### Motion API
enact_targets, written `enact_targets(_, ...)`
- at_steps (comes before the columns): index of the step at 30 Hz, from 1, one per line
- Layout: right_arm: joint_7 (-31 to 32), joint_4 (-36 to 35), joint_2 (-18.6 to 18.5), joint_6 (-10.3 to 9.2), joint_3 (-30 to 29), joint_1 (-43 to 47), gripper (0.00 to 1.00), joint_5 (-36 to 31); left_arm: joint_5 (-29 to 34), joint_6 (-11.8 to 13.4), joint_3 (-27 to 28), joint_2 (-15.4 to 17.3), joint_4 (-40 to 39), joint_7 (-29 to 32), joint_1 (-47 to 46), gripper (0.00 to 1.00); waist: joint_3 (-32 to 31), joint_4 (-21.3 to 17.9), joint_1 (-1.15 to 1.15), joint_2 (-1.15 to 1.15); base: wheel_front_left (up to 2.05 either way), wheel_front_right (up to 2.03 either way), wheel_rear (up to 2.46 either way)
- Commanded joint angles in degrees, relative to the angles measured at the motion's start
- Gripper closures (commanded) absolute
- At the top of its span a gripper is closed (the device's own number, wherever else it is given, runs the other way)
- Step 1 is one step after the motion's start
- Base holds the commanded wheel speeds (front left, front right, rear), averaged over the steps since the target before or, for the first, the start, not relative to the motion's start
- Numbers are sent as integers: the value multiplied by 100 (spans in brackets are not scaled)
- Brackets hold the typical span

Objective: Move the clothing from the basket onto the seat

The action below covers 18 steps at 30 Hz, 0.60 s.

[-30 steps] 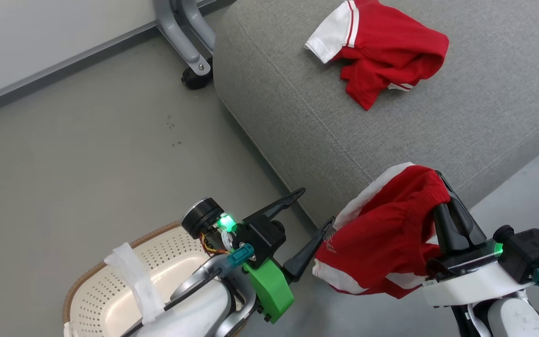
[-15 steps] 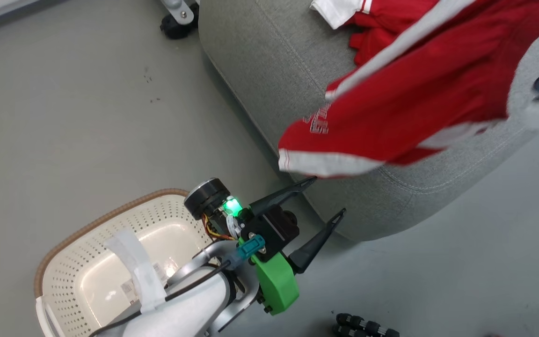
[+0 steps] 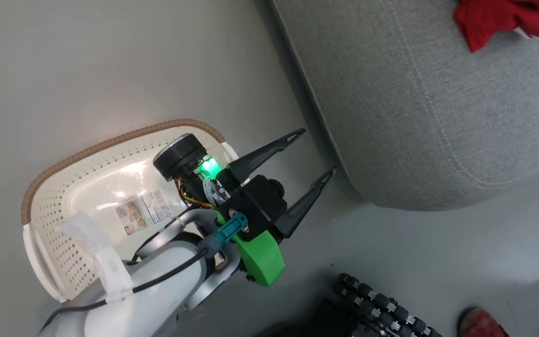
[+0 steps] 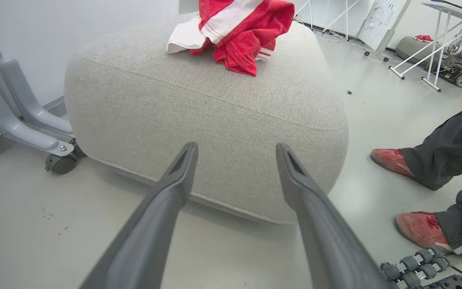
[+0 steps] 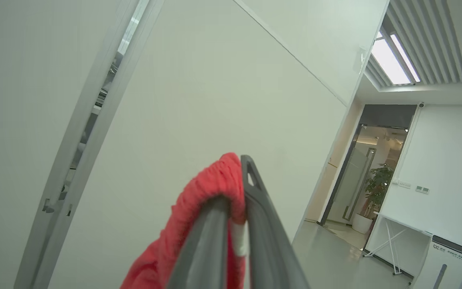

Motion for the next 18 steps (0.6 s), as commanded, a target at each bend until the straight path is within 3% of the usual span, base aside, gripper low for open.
enact_targets(1, -5, 181, -10, -9, 41, 78, 100, -82, 22, 24, 41, 65, -76, 28, -142, 0, 764, 461, -2, 0, 0, 0, 0)
enact_targets(6, -4, 947, 117, -9, -100, 680, 100, -162, 25, 35, 60, 134, -212, 67, -208, 0, 1014, 437, -2, 0, 0, 0, 0)
enact_targets(11, -4, 1802, 519, -9, -398, 1293, 100, -264, 9, 45, 45, 143, -240, 78, -218, 0, 1099, 467, -2, 0, 0, 0, 0)
enact_targets(15, -4, 2129, 826, -9, -525, 1598, 100, -319, -23, 105, 68, 178, -238, 76, -161, 0, 1082, 456, -2, 0, 0, 0, 0)
enact_targets(16, -4, 2120, 871, -9, -602, 1637, 96, -309, -47, 119, 76, 181, -231, 76, -131, 0, 1067, 450, -2, 0, 0, 0, 0)
enact_targets(17, -4, 2060, 920, -9, -686, 1690, 58, -303, -49, 140, 84, 192, -229, 68, -110, 0, 1042, 443, -2, 0, 0, 0, 0)
enact_targets(18, -4, 1942, 959, -9, -779, 1755, 0, -354, -54, 157, 89, 202, -224, 61, -94, 0, 1014, 439, -2, 0, 0, 0, 0)
